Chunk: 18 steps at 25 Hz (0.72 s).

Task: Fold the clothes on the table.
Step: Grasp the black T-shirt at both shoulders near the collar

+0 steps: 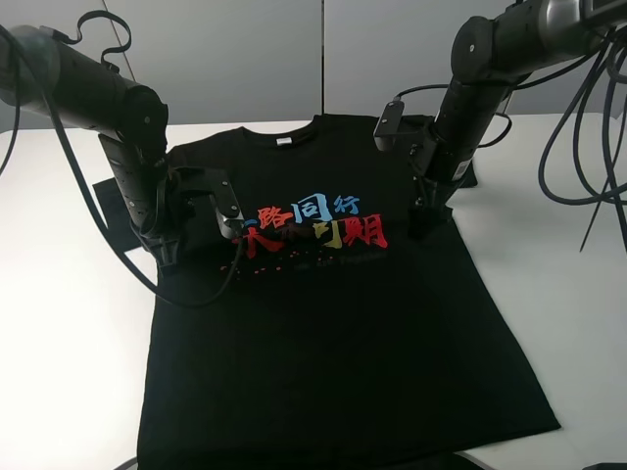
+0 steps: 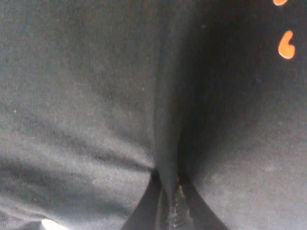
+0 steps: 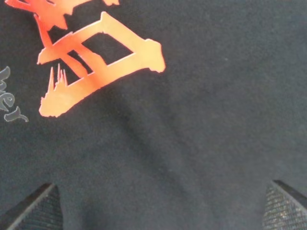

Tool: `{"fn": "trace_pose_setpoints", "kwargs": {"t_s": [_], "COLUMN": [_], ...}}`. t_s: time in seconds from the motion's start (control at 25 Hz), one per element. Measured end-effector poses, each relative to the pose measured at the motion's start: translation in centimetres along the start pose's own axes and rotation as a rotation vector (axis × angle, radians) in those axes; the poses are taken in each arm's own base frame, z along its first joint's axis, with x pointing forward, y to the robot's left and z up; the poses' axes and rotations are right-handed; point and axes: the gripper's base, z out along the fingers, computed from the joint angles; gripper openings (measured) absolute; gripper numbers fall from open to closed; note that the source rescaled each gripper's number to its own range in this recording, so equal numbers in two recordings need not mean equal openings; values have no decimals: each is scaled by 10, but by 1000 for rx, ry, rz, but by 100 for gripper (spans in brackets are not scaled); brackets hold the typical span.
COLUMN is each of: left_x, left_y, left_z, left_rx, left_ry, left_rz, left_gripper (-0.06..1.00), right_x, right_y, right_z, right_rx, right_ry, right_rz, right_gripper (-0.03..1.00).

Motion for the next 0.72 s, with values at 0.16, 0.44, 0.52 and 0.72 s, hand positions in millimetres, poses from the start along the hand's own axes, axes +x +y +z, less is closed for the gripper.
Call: {"fn": "trace_pose_setpoints", "kwargs": {"t_s": [0.16, 0.44, 0.52, 0.72], "left_x": [0, -1, -1, -1], "left_y": [0, 0, 1, 1], "left_z": [0, 0, 0, 0], "left_rx": [-4, -5, -6, -8], "left_ry": [-5, -6, -7, -8], "left_rz": [0, 2, 2, 3], "left_gripper": [0, 0, 0, 0], "right_x": [1, 2, 2, 1], "right_y": [0, -3, -4, -8], "right_z": [11, 14, 15, 18], "right_rx": [-21, 0, 5, 28], "right_ry": [19, 28, 29, 35], "right_rz": [1, -14, -12, -29], "right_gripper": [87, 87, 86, 60]}}
